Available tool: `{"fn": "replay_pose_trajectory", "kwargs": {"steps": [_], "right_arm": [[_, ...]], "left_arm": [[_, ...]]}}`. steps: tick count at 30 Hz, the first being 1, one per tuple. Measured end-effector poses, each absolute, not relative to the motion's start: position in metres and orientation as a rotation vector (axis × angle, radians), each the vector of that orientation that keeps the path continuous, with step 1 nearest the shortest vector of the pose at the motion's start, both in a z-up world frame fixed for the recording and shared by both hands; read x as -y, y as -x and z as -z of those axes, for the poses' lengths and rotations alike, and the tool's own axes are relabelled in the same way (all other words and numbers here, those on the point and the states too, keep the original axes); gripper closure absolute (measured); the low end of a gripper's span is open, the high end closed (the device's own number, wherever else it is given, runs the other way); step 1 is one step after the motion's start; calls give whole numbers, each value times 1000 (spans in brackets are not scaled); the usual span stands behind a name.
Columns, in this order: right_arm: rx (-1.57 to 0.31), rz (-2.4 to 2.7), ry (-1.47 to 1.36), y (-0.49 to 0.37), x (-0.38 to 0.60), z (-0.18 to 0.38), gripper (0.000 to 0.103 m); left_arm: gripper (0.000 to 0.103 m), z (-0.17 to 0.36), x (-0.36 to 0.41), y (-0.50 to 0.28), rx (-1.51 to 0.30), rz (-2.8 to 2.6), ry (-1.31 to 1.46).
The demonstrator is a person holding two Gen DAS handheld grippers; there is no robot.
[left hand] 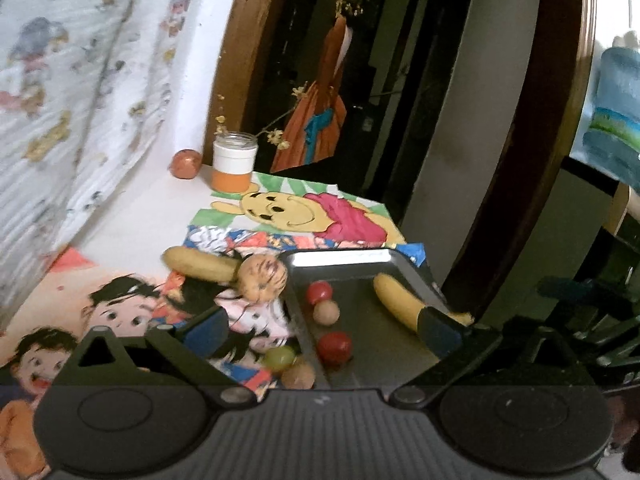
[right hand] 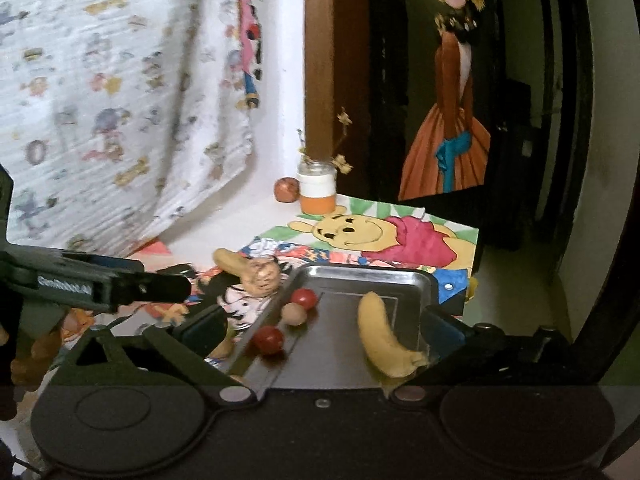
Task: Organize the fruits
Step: 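Lower both fruits into the tray and open both grippers, then raise both grippers away from the tray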
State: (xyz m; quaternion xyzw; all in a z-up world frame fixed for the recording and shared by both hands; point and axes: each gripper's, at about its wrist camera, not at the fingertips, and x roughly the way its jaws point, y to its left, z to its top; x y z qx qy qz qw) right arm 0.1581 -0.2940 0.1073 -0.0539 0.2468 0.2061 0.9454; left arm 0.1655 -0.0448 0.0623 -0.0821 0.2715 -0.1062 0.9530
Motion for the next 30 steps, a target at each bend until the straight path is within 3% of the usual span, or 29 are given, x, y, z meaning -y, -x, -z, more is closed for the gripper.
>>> {"fn": "replay_pose_trajectory", "kwargs": {"steps": [15, 30], "right_arm": [[-580, -424, 146, -68, 274, -87, 1], [-801, -456, 215, -54, 249, -43, 1]], "left_arm": [[0, -47, 33, -86, -596, 180, 59], [0, -19, 16, -64, -714, 138, 5]]}}
